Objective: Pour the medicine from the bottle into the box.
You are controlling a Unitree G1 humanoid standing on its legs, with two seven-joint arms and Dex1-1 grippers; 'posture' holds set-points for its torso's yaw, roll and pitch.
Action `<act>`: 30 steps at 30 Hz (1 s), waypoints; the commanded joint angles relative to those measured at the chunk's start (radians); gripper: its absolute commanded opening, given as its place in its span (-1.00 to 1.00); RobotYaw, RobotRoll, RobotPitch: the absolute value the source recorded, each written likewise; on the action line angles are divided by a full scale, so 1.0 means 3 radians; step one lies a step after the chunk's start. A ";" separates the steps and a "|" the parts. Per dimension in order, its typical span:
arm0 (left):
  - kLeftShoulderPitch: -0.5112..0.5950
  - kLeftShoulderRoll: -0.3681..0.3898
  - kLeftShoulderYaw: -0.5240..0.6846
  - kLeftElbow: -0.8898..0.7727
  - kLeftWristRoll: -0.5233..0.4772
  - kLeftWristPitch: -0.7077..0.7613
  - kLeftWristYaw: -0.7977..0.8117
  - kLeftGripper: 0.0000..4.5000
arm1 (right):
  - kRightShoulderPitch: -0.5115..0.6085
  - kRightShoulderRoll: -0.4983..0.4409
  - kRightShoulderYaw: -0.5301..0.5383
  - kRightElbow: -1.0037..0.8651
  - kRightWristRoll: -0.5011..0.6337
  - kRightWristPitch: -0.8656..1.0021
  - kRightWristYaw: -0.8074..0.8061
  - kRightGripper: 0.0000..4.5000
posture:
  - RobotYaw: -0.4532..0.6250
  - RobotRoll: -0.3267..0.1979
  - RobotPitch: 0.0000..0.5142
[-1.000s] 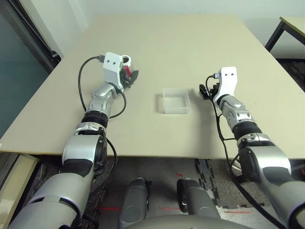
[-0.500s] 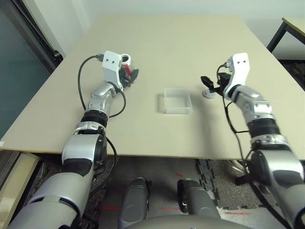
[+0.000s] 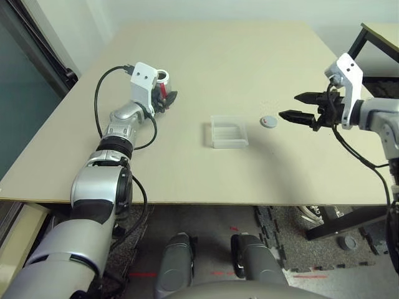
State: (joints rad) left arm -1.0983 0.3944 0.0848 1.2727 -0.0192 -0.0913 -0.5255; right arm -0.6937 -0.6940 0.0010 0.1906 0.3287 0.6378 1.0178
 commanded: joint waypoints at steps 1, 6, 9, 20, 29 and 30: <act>-0.0055 -0.0046 0.0023 0.0118 0.0041 0.0169 0.0086 0.25 | 0.0066 0.0006 0.0069 -0.0112 0.0016 0.0026 0.0032 1.00 | -0.18 0.25 -0.67; -0.0036 -0.0130 0.0069 0.0143 0.0037 0.0323 0.0200 0.25 | 0.0093 -0.0029 0.0074 -0.0137 0.0010 0.0009 0.0040 1.00 | -0.20 0.25 -0.67; -0.0015 -0.0157 0.0047 0.0160 0.0073 0.0353 0.0238 0.25 | 0.0109 -0.0045 0.0071 -0.0143 0.0001 0.0001 0.0032 1.00 | -0.22 0.25 -0.67; -0.0354 -0.0018 -0.0777 0.0189 0.0977 -0.0041 0.0092 0.25 | 0.0133 -0.0033 0.0070 -0.0183 0.0000 0.0002 -0.0001 1.00 | -0.24 0.25 -0.70; -0.1041 -0.0105 -0.2030 0.0265 0.2267 -0.0803 0.0297 0.25 | 0.0073 0.0027 0.0037 -0.0157 -0.0003 -0.0049 -0.0095 1.00 | -0.31 0.25 -0.76; -0.1104 -0.0147 -0.2196 0.0275 0.2431 -0.0894 0.0370 0.25 | 0.0073 0.0039 0.0032 -0.0167 0.0003 -0.0052 -0.0115 1.00 | -0.32 0.25 -0.77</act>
State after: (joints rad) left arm -1.4021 0.3629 -0.5145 1.3504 0.6324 -0.3100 -0.4398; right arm -0.6612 -0.6885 0.0208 0.1538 0.3292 0.6272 0.9929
